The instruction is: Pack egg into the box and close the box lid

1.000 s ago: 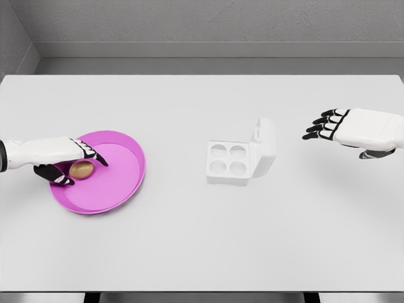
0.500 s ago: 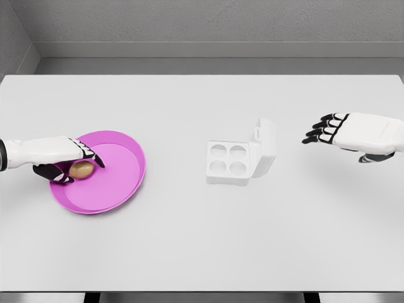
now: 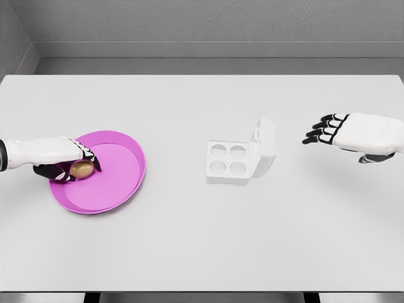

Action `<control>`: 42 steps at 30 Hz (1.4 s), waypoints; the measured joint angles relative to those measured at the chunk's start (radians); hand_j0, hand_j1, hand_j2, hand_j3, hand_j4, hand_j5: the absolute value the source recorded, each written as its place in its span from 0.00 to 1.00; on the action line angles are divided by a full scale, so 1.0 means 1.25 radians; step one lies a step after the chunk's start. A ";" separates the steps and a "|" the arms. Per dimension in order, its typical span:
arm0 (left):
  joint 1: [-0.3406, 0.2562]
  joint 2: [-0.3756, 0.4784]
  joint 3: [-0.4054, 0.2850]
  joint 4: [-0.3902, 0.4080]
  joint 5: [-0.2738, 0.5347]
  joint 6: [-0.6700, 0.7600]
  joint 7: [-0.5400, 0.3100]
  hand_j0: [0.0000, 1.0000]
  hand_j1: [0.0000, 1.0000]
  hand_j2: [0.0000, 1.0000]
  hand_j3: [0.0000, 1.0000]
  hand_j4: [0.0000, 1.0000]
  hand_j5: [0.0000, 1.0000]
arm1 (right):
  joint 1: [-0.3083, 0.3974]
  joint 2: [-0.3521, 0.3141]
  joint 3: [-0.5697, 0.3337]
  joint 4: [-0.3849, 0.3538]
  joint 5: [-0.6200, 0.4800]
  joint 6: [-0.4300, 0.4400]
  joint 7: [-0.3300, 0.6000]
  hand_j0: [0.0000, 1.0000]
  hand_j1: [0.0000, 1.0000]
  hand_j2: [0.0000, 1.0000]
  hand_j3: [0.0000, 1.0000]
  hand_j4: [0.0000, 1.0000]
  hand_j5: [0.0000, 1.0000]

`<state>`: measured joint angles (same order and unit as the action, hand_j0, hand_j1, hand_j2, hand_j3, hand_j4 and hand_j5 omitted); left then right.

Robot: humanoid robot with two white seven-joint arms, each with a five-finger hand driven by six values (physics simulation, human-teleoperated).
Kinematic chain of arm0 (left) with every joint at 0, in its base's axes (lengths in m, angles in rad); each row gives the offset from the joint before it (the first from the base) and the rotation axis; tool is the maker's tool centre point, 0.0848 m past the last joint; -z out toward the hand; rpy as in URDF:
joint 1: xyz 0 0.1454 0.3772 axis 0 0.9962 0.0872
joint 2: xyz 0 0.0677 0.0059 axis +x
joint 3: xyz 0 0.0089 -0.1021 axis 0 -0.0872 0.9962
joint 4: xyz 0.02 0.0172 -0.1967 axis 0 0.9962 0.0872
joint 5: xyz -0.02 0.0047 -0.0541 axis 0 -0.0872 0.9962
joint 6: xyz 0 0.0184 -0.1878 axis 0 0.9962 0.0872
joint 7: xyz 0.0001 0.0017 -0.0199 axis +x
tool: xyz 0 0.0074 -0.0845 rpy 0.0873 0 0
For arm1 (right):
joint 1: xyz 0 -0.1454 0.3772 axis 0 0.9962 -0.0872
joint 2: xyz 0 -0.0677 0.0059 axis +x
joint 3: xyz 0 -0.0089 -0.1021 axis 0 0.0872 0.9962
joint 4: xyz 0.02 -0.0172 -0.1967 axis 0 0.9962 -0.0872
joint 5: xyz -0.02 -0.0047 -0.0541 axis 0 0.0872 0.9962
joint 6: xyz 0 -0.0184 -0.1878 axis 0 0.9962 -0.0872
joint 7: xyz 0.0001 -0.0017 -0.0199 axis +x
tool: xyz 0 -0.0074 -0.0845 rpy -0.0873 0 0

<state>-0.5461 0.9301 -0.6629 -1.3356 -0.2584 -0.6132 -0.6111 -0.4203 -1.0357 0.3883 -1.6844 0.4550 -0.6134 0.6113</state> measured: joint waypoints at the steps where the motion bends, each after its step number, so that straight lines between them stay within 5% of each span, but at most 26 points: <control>1: 0.000 0.000 0.000 0.000 0.000 0.000 0.000 0.64 0.64 0.64 0.64 0.64 0.64 | 0.000 0.000 0.000 0.000 0.000 0.000 0.000 1.00 1.00 1.00 1.00 1.00 1.00; 22: 0.002 -0.006 0.000 0.000 -0.005 0.005 0.002 0.63 0.63 0.63 0.63 0.63 0.63 | -0.001 0.000 0.010 -0.001 0.000 0.000 0.000 1.00 1.00 1.00 1.00 1.00 1.00; 29: 0.002 -0.007 0.000 -0.001 -0.009 0.003 0.001 0.45 0.45 0.45 0.45 0.45 0.45 | -0.002 -0.001 0.011 -0.001 0.000 0.000 0.000 1.00 1.00 1.00 1.00 1.00 1.00; 42: -0.012 -0.006 -0.001 -0.065 -0.015 0.000 -0.001 0.43 0.43 0.43 0.43 0.43 0.43 | -0.002 -0.001 0.010 -0.001 0.000 0.000 0.000 1.00 1.00 1.00 1.00 1.00 1.00</control>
<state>-0.5614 0.9220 -0.6638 -1.4173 -0.2774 -0.6133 -0.6120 -0.4234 -1.0372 0.4008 -1.6858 0.4550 -0.6134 0.6113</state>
